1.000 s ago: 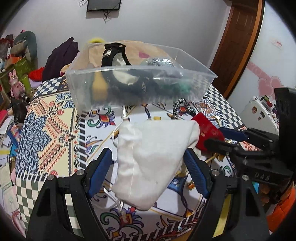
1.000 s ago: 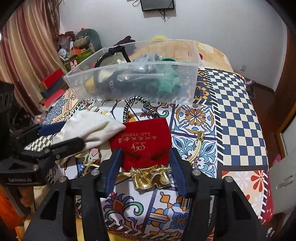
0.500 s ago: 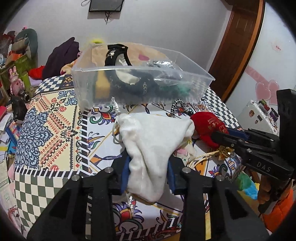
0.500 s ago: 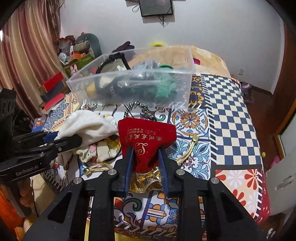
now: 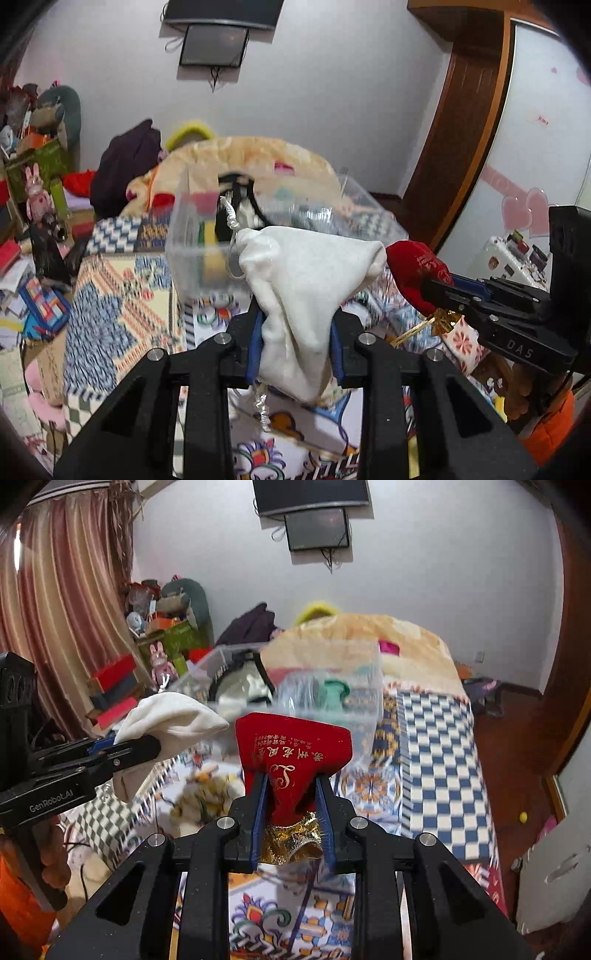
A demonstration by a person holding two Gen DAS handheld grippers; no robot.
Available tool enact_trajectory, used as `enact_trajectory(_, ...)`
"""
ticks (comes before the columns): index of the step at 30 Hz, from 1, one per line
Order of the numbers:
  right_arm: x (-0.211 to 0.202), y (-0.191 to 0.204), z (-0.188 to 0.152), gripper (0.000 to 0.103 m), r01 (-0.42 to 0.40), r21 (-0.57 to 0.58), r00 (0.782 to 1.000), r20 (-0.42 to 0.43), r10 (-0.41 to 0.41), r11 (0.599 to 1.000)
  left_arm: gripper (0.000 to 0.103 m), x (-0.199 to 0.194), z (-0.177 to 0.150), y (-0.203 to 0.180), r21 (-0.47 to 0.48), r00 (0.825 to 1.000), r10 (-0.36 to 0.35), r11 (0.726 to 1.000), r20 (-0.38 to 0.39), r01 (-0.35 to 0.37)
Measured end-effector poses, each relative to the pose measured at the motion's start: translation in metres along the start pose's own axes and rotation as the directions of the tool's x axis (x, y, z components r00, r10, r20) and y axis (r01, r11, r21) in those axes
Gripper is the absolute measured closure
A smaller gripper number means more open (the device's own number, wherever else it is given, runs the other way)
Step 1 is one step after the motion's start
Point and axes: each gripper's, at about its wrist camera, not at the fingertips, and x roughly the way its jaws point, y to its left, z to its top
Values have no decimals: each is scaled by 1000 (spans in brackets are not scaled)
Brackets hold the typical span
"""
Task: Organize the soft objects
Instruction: 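Carry the white bag with the left tool while the right tool carries the red pouch to the box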
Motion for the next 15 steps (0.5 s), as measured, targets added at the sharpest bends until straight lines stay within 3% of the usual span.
enact_trajectory(15,-9,-8,71,80,55,-21,982,181,-50,998,73,11,70,1,38,986,80,996,144,-86)
